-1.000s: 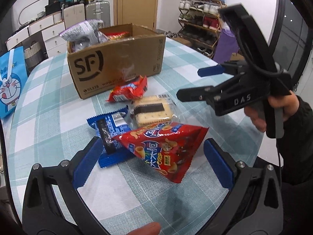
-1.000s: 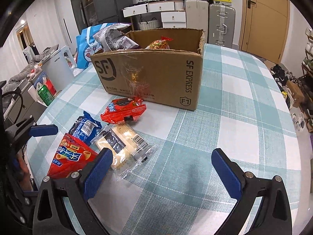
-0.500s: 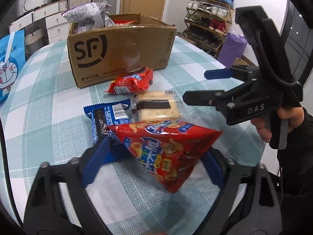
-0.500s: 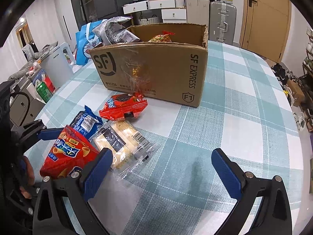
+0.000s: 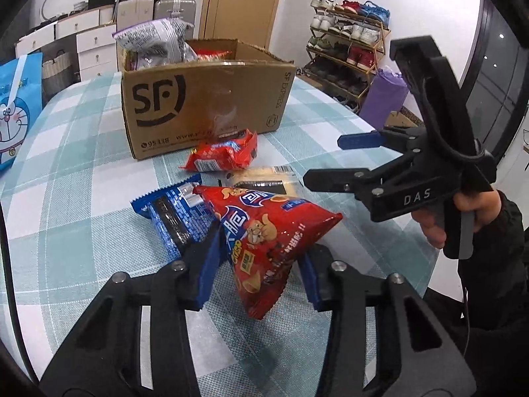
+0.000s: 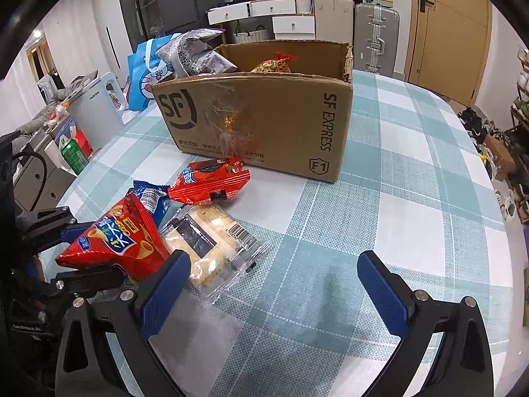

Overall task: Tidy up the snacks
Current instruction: 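Grasp the red chip bag with the left gripper while the right grasps the cracker packet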

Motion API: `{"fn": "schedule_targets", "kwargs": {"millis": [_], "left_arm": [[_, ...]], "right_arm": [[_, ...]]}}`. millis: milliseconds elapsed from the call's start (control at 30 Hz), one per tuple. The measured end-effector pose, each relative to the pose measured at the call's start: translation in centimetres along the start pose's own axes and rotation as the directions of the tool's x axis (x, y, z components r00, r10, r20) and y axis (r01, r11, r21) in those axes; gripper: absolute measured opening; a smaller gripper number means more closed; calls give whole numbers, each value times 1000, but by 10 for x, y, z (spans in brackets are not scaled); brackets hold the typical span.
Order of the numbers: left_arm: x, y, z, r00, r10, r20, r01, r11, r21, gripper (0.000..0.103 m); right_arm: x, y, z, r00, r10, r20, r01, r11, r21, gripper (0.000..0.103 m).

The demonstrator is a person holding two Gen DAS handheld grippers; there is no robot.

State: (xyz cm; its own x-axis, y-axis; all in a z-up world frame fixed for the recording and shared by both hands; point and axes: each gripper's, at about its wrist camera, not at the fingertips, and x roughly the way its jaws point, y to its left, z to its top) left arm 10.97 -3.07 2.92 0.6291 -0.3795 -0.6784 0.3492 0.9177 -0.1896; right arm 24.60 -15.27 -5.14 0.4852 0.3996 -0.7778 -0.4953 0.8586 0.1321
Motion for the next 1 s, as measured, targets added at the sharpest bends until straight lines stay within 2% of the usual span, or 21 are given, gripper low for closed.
{"fn": "schedule_targets", "kwargs": {"millis": [200,333,433,767,1000], "left_arm": [[-14,9,5,999,7,48,-5,1000,-29,40],[-27,21,10,995,38,93,-32,997,-65,40],[-35,30,14,991,68,115,-58,994,-89,40],[-43,48,15,987,103,123,-86,987,-137,40],[-40,49,14,987,109,117,-93,986,-139,40]], "right_arm": [[-2,-2,2,1000,-7,13,7,1000,7,102],[3,-1,2,1000,-9,-1,9,1000,10,102],[12,13,0,1000,-5,-25,4,1000,-29,102],[43,50,0,996,-47,-76,38,992,-118,102],[56,55,11,996,-53,-68,48,996,-69,102]]}}
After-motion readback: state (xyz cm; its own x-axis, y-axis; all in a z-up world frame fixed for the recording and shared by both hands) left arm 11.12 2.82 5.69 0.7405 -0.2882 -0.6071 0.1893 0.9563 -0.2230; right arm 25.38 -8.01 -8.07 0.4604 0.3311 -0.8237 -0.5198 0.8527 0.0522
